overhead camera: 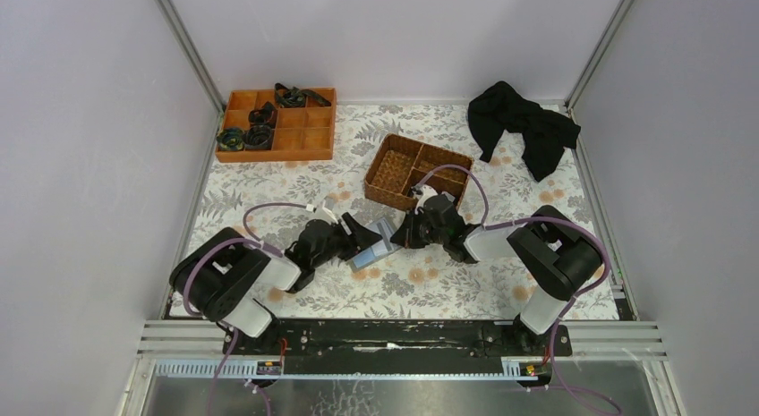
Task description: Take the credit cards out of the card holder
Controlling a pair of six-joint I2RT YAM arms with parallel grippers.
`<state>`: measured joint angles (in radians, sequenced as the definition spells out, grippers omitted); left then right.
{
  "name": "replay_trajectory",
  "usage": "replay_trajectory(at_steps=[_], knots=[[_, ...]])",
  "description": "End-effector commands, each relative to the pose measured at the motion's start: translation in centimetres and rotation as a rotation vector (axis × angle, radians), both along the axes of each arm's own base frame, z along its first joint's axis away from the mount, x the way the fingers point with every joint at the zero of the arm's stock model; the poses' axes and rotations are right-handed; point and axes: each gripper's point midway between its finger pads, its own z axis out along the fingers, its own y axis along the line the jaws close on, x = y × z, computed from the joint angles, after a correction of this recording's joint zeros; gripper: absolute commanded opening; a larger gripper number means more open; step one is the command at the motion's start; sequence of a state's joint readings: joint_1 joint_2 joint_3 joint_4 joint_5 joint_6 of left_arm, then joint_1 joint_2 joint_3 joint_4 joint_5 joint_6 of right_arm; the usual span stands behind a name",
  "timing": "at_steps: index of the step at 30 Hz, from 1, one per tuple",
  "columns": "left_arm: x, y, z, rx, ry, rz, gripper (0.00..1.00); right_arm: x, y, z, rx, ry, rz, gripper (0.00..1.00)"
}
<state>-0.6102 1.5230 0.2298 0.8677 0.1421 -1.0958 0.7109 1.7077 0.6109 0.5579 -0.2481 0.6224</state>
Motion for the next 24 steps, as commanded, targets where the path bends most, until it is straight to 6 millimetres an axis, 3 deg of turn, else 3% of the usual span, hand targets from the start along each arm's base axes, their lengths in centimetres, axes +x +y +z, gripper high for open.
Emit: replay_trajectory(at_steps=[1,6,9,13,18,24], knots=[[0.4,-0.9,0.2,-0.044,0.005,-0.017,0.68,-5.0,-4.0,-5.7,-0.183,0.199,0.017,0.00],[0.1,-0.9,-0.3,-0.063,0.013,-0.017,0.65,-4.9,-3.8,-5.6,-0.179,0.196,0.021,0.00],[0.1,-1.4,0.1,-0.095,0.011,-0.034,0.56,-4.9,-3.7,-5.8,-0.177,0.199,0.025,0.00],[-0.1,-2.1,1.7,-0.171,-0.026,-0.060,0.43,-5.1,-3.8,-6.1,-0.177,0.209,0.027,0.00],[-0.3,-2.3,2.0,-0.206,-0.030,-0.069,0.29,-5.3,-3.9,-6.4,-0.177,0.217,0.023,0.00],[-0.7,-2.7,4.1,-0.332,-0.062,-0.102,0.25,-5.4,-3.9,-6.8,-0.179,0.229,0.027,0.00]])
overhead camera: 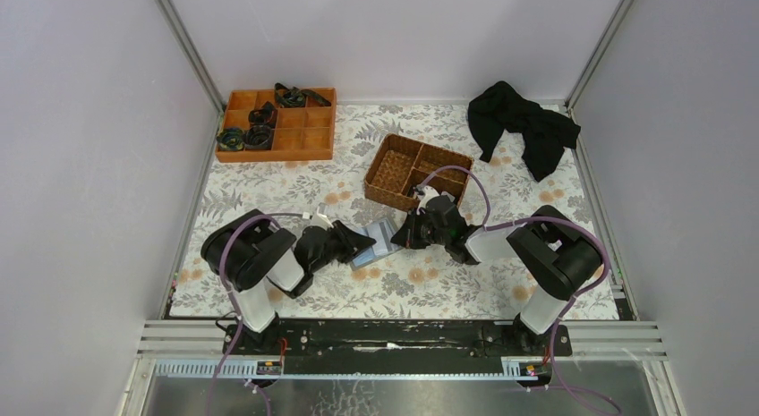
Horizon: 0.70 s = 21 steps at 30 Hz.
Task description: Take the credit cards out of the card holder
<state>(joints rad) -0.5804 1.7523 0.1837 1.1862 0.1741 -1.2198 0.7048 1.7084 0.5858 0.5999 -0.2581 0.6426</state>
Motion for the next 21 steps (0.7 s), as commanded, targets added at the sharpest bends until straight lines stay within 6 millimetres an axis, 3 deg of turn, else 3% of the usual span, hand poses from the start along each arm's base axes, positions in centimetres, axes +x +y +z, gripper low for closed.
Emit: replay_trajectory(at_steps=[1,13,17,21], knots=[[-1.1,-3.0,5.9,-0.231,-0.132,-0.148,0.25,-5.3,-3.7,-6.8,-0.201,0.226,0.039,0.00],[-1.5,-3.2,8.2,-0.253,-0.207,-0.180,0.25,-5.3,-3.7,-7.3,-0.202,0.234,0.037,0.00],[-1.5,-3.3,8.0,-0.252,-0.204,-0.188,0.26,-5.3,-3.7,-7.3,-0.203,0.232,0.037,0.00],[-1.3,-3.4,6.5,-0.224,-0.174,-0.186,0.26,-5.2,-3.6,-7.2,-0.199,0.232,0.035,0.00]])
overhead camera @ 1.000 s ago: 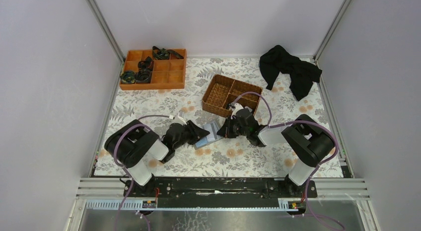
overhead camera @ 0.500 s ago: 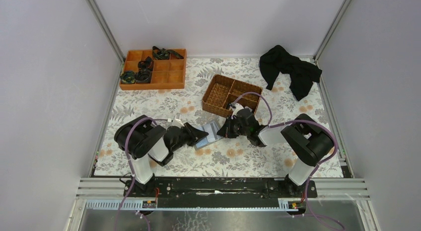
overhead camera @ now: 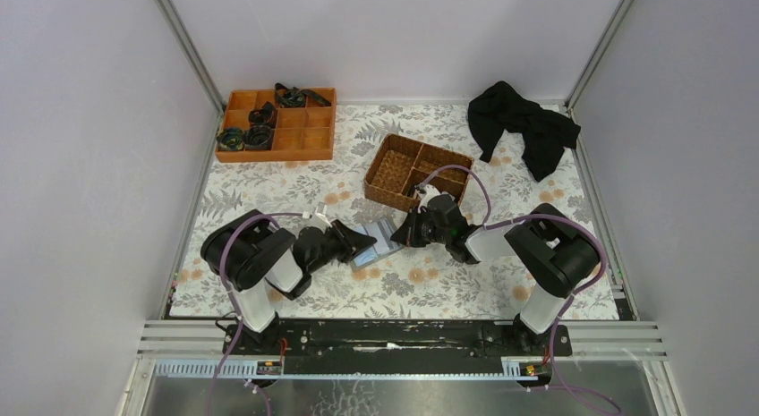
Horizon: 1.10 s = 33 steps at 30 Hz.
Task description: Take the credit cards out of the card holder
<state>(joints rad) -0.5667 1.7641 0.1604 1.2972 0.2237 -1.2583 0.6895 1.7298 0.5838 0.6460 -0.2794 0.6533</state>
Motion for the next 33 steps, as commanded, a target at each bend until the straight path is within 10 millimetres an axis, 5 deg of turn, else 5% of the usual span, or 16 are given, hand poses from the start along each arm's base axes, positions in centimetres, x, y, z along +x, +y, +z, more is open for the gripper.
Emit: replay_trajectory(at_steps=[1,11,19,33], knots=[[-1.1,-3.2,4.7,-0.144,-0.148,-0.165,0.26,-5.8,-3.8,-7.3,-0.229,0.235,0.043,0.00],[-0.2,-3.8,4.9,-0.165,-0.168,-0.168,0.27,-6.3,-3.9,-7.5,-0.221,0.249,0.049,0.00],[-0.2,-4.0,7.4,-0.192,-0.236,-0.183,0.53,-6.5,-3.8,-7.9,-0.220,0.262,0.050,0.00],[-0.6,-4.5,9.5,-0.229,-0.285,-0.224,0.51,-6.4,-3.8,-8.3,-0.225,0.267,0.051,0.00]])
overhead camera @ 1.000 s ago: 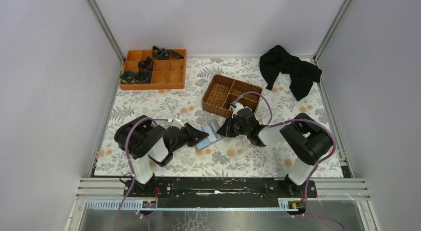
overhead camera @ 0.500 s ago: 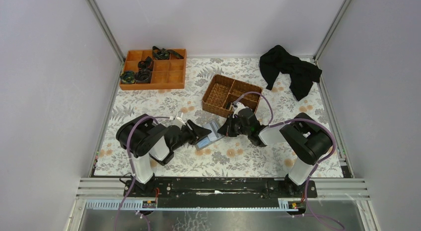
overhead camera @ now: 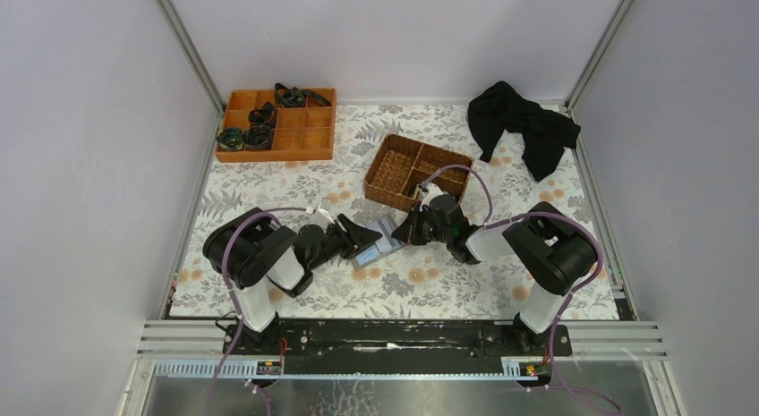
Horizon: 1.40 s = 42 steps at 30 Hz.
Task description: Take the credit cards out of the card holder
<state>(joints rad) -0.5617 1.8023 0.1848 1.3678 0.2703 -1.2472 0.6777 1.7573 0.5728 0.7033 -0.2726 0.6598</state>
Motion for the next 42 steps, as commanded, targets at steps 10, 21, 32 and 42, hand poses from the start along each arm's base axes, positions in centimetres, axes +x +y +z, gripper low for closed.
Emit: replay_trajectory(at_steps=[10,21,32,42], knots=[[0.4,-4.8,6.0,-0.185,-0.186,-0.193,0.51,-7.5,-3.2,-7.8,-0.235,0.283,0.092,0.00],[1.1,-5.2,6.1,-0.175,-0.203,-0.191,0.51,-8.1,-2.0,-8.1,-0.230,0.292,0.118,0.00],[-1.3,-2.2,3.4,-0.120,-0.112,-0.156,0.42,-7.4,-2.9,-7.4,-0.281,0.255,0.096,0.00],[-3.4,-1.6,4.5,-0.144,-0.099,-0.188,0.39,-6.8,-4.1,-7.1,-0.322,0.231,0.063,0.00]])
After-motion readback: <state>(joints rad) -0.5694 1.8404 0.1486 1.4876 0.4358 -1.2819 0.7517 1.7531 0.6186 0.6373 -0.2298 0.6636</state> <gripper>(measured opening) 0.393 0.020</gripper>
